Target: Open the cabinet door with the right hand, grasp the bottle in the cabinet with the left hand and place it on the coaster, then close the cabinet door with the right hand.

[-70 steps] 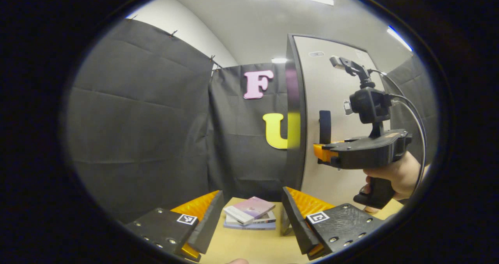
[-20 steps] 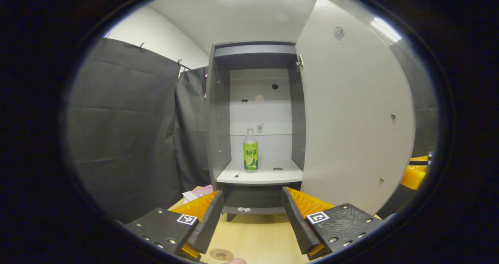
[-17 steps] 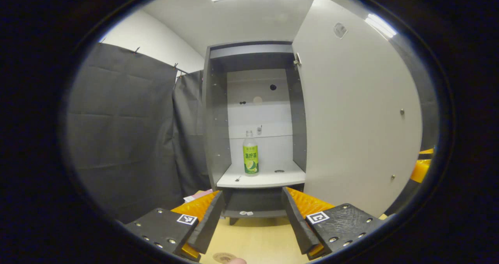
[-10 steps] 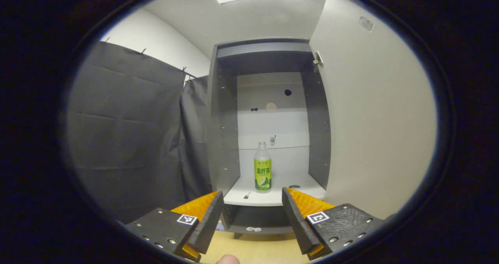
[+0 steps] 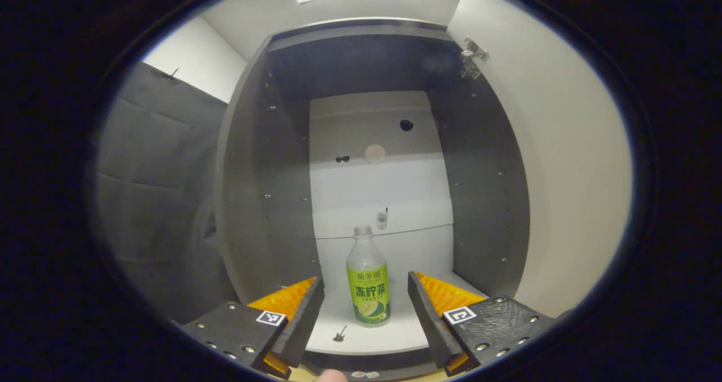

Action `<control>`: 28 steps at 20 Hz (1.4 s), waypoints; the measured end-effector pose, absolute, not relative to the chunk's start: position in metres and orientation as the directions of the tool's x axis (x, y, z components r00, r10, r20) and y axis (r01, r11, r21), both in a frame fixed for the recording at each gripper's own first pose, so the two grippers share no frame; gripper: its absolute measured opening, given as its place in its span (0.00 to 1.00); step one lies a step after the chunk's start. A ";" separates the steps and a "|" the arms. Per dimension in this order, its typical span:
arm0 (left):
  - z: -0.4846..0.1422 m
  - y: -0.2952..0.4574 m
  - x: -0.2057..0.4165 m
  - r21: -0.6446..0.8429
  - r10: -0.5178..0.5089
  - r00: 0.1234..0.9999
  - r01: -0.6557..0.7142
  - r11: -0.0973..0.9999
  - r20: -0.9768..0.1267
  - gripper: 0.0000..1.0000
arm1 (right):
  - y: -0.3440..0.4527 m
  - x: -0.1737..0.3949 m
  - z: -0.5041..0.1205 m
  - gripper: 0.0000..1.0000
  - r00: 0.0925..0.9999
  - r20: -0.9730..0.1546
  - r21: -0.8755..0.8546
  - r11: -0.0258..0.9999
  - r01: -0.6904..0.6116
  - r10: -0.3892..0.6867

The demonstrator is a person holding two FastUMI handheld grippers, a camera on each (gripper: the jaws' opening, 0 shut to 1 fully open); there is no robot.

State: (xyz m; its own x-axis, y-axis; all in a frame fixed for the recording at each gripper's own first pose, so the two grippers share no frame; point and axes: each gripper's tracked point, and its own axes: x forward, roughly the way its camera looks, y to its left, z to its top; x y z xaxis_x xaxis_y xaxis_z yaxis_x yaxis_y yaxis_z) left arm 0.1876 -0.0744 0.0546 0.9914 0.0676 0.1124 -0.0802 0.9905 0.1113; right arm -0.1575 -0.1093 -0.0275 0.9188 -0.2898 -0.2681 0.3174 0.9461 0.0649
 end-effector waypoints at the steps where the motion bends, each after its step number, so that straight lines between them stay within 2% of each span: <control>1: 0.055 -0.074 0.201 0.115 0.060 0.992 -0.073 0.991 0.114 0.86 | -0.106 -0.158 -0.034 0.93 0.907 -0.294 0.084 0.937 0.340 -0.303; 4: 0.047 -0.066 0.240 0.105 0.051 0.992 -0.062 0.993 0.112 0.86 | -0.111 -0.153 -0.037 0.94 0.871 -0.302 0.073 0.902 0.426 -0.387; 6: 0.038 -0.065 0.265 0.099 0.031 0.994 -0.041 0.994 0.103 0.90 | -0.119 -0.153 -0.027 0.93 0.841 -0.267 0.027 0.868 0.495 -0.471; 7: 0.035 -0.064 0.273 0.105 0.027 0.994 -0.037 0.994 0.101 0.86 | -0.118 -0.152 -0.021 0.94 0.832 -0.250 0.015 0.858 0.514 -0.495; 8: 0.031 -0.068 0.280 0.102 0.010 0.995 -0.020 0.995 0.097 0.90 | -0.116 -0.150 -0.018 0.94 0.828 -0.238 0.013 0.851 0.525 -0.507; 11: 0.018 -0.069 0.292 0.090 0.011 0.996 -0.019 0.996 0.086 0.90 | -0.111 -0.143 -0.017 0.94 0.816 -0.235 -0.014 0.841 0.540 -0.528; 12: 0.014 -0.070 0.295 0.076 0.004 0.997 -0.010 0.997 0.076 0.86 | -0.109 -0.142 -0.019 0.94 0.812 -0.237 -0.031 0.840 0.542 -0.533; 16: 0.010 -0.058 0.304 0.062 0.051 0.995 -0.057 0.996 0.081 0.86 | -0.112 -0.142 -0.012 0.94 0.815 -0.219 -0.059 0.841 0.538 -0.537; 20: 0.014 -0.054 0.298 0.000 0.072 0.992 -0.073 0.997 0.103 0.68 | -0.124 -0.150 -0.007 0.94 0.811 -0.205 -0.067 0.834 0.548 -0.549; 21: 0.017 -0.050 0.297 -0.006 0.083 0.991 -0.083 0.997 0.103 0.68 | -0.126 -0.151 -0.007 0.95 0.813 -0.205 -0.067 0.836 0.545 -0.546; 22: 0.021 -0.051 0.293 0.005 0.088 0.990 -0.089 0.996 0.106 0.72 | -0.130 -0.153 -0.006 0.95 0.814 -0.202 -0.067 0.837 0.544 -0.545; 23: 0.023 -0.051 0.290 0.022 0.094 0.989 -0.097 0.995 0.113 0.72 | -0.132 -0.155 -0.006 0.95 0.820 -0.198 -0.065 0.842 0.536 -0.538; 24: 0.028 -0.052 0.283 0.032 0.099 0.988 -0.103 0.994 0.115 0.68 | -0.135 -0.156 -0.006 0.95 0.826 -0.196 -0.062 0.847 0.528 -0.529; 27: 0.043 -0.051 0.255 0.046 0.130 0.983 -0.137 0.990 0.131 0.68 | -0.142 -0.152 -0.010 0.95 0.854 -0.202 -0.029 0.874 0.484 -0.480; 28: 0.049 -0.052 0.242 0.045 0.139 0.981 -0.146 0.988 0.135 0.72 | -0.144 -0.150 -0.012 0.95 0.866 -0.206 -0.014 0.886 0.463 -0.456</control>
